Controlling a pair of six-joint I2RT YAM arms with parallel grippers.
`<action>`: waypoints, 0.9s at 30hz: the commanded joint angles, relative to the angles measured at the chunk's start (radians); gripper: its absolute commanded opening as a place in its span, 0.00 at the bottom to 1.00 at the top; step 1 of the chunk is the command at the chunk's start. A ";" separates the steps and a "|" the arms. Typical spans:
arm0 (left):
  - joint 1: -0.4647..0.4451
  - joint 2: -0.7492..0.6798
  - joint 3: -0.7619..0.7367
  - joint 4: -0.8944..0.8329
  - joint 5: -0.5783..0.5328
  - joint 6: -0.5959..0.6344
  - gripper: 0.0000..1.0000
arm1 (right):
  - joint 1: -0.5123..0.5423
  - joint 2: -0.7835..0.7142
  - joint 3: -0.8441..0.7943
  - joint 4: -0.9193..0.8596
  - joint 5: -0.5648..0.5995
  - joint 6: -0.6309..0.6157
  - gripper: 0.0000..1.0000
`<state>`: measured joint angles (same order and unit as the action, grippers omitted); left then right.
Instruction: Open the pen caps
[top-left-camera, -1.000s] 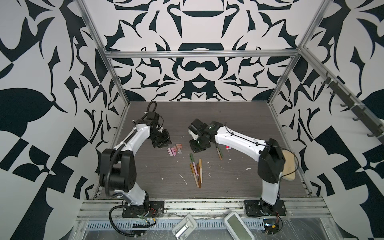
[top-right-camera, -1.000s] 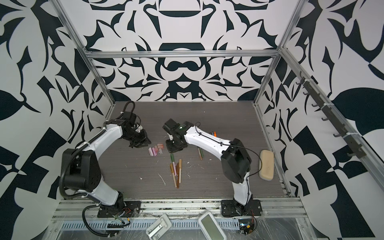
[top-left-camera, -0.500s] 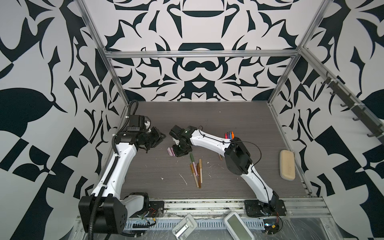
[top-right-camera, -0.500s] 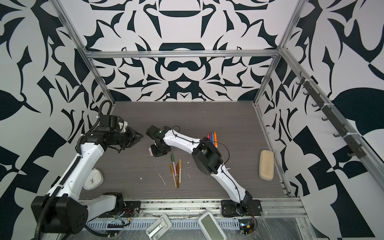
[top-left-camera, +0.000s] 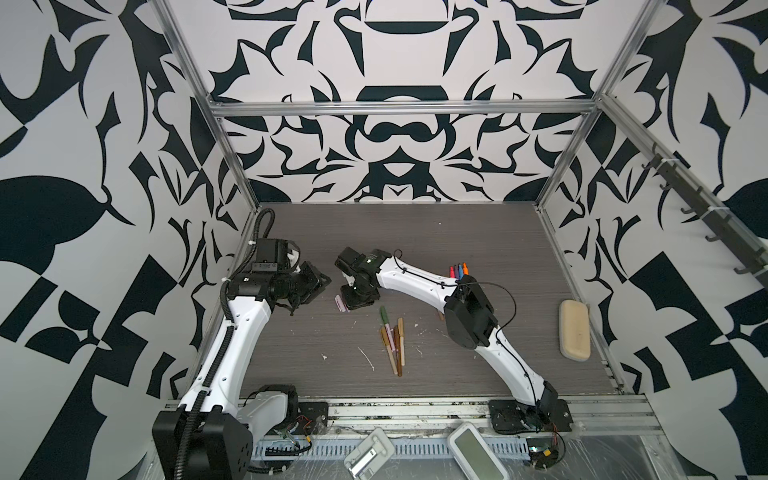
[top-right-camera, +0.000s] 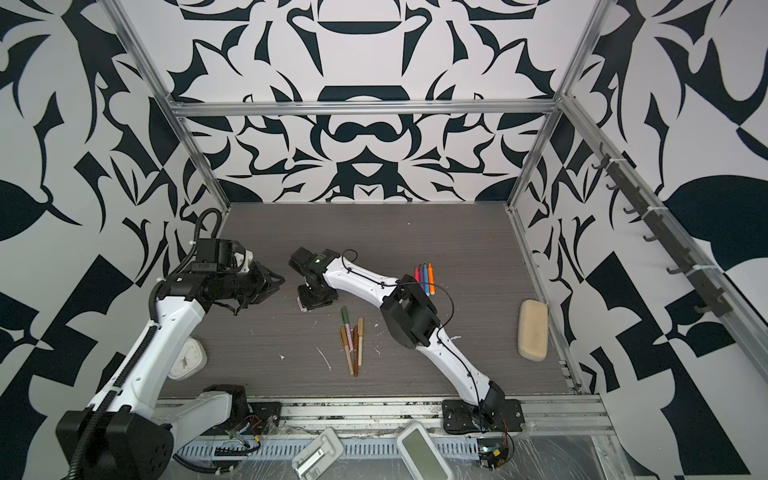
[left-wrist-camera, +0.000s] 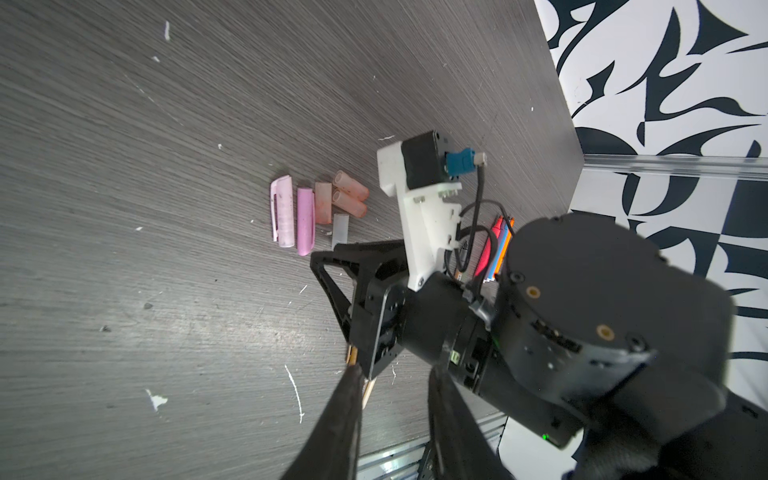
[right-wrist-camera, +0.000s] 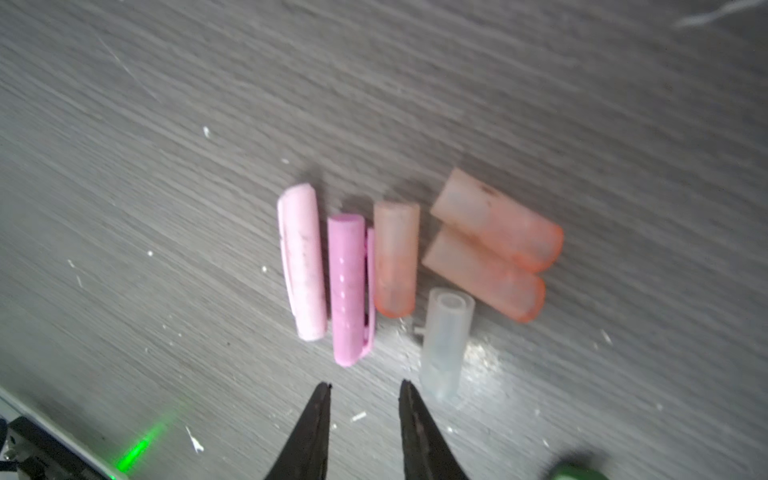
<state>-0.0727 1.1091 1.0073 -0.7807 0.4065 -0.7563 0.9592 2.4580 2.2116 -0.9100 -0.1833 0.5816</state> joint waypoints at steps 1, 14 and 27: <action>0.009 -0.005 -0.002 -0.029 0.009 0.023 0.31 | 0.006 -0.002 0.058 -0.030 -0.007 0.022 0.32; 0.015 -0.003 0.001 -0.060 0.013 0.049 0.31 | 0.006 0.072 0.138 -0.071 0.000 0.043 0.30; 0.014 0.008 0.004 -0.049 0.014 0.052 0.31 | 0.010 0.007 0.007 -0.055 0.028 0.034 0.20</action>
<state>-0.0616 1.1122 1.0073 -0.8040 0.4091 -0.7155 0.9611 2.5206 2.2654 -0.9428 -0.1787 0.6109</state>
